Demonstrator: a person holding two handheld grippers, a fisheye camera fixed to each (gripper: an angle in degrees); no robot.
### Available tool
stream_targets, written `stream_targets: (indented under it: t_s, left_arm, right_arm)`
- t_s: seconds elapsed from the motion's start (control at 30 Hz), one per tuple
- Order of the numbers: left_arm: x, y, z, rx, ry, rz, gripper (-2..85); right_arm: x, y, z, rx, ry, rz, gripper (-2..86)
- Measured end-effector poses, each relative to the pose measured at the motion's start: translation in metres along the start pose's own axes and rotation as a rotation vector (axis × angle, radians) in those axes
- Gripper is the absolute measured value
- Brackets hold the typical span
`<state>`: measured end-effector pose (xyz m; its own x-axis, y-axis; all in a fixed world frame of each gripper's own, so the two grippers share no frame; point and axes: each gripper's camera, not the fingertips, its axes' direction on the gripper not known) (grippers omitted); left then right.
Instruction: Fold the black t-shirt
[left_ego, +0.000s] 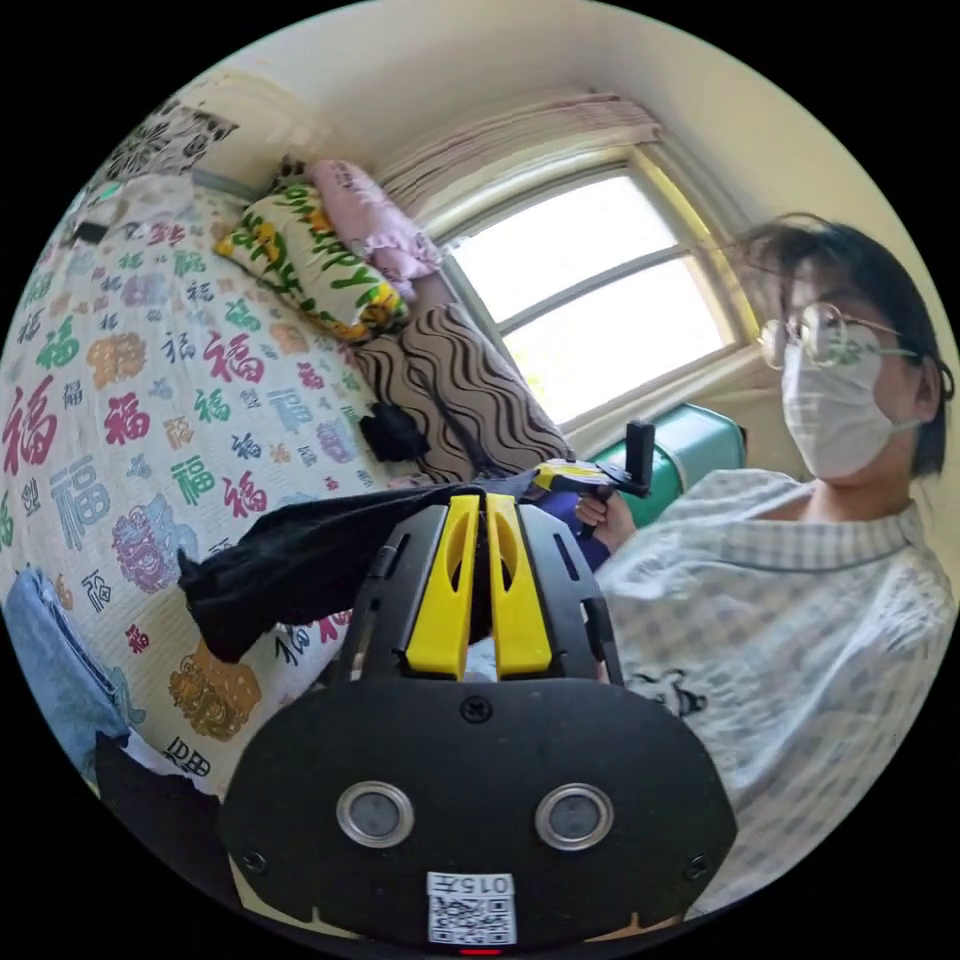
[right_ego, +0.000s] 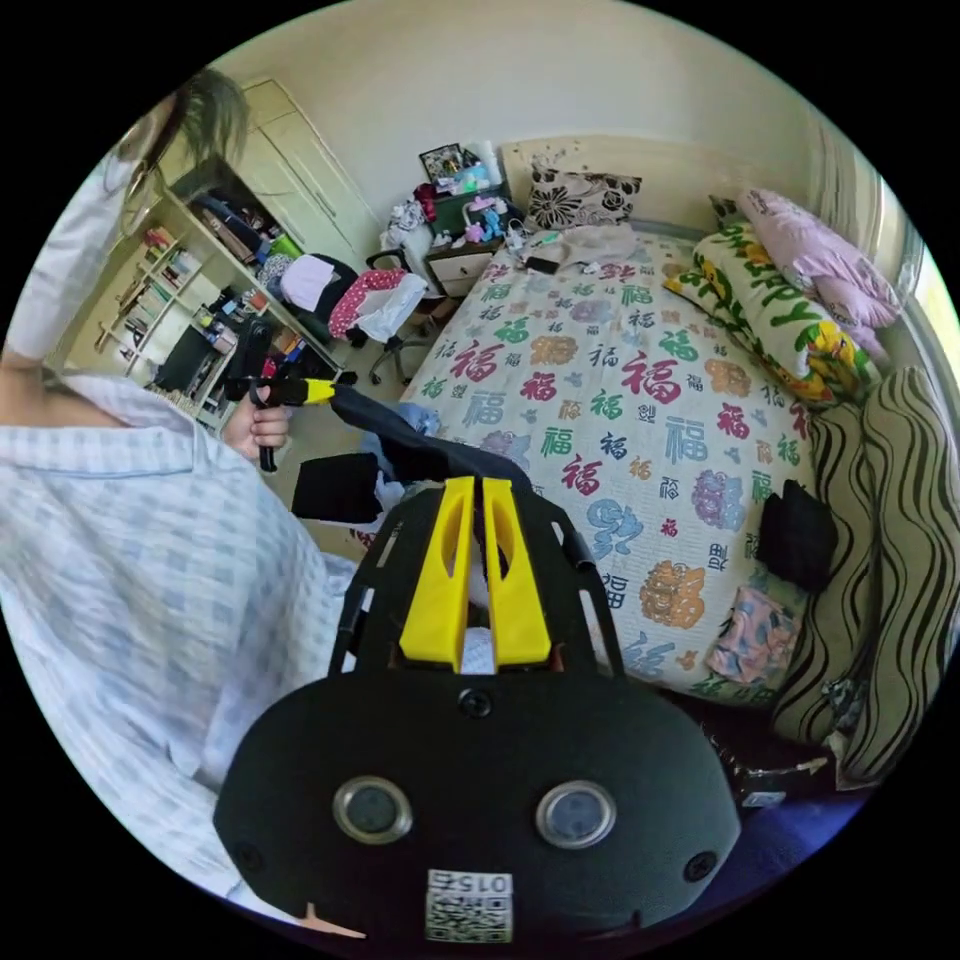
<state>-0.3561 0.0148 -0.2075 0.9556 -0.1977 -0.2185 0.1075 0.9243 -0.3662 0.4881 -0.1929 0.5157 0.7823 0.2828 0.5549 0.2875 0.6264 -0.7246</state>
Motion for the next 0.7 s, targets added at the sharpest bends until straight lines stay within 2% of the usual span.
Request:
stream_targets:
  t_s: [0.13,0.2,0.27,0.33,0.43,0.5,0.63,0.7]
  left_arm:
    - [0.065,-0.001,-0.034,0.014,-0.014,0.135,-0.5]
    - [0.085,-0.007,-0.049,0.080,-0.044,0.211,-0.8]
    - [0.085,-0.014,-0.060,0.168,-0.062,0.252,-0.9]
    - [0.067,-0.026,-0.067,0.246,-0.060,0.244,-0.9]
    - [0.016,-0.047,-0.051,0.247,-0.100,0.148,-0.9]
    - [-0.036,-0.058,-0.019,0.201,-0.253,0.055,-0.7]
    - [-0.134,-0.065,0.041,0.147,-0.450,-0.111,0.5]
    - [-0.207,-0.063,0.090,0.093,-0.483,-0.247,4.0]
  right_arm:
    - [-0.021,-0.012,-0.042,0.091,0.040,-0.074,-0.3]
    - [-0.018,-0.029,-0.054,0.137,0.097,-0.084,-0.4]
    - [-0.004,-0.048,-0.050,0.125,0.140,-0.080,-0.5]
    - [0.019,-0.070,-0.036,0.115,0.060,-0.091,-0.5]
    - [0.072,-0.116,0.013,0.048,-0.072,-0.072,-0.5]
    - [0.124,-0.159,0.069,-0.020,-0.016,-0.041,-0.3]
    - [0.225,-0.233,0.189,-0.130,0.088,0.051,0.8]
    - [0.303,-0.257,0.279,-0.326,0.063,0.257,1.9]
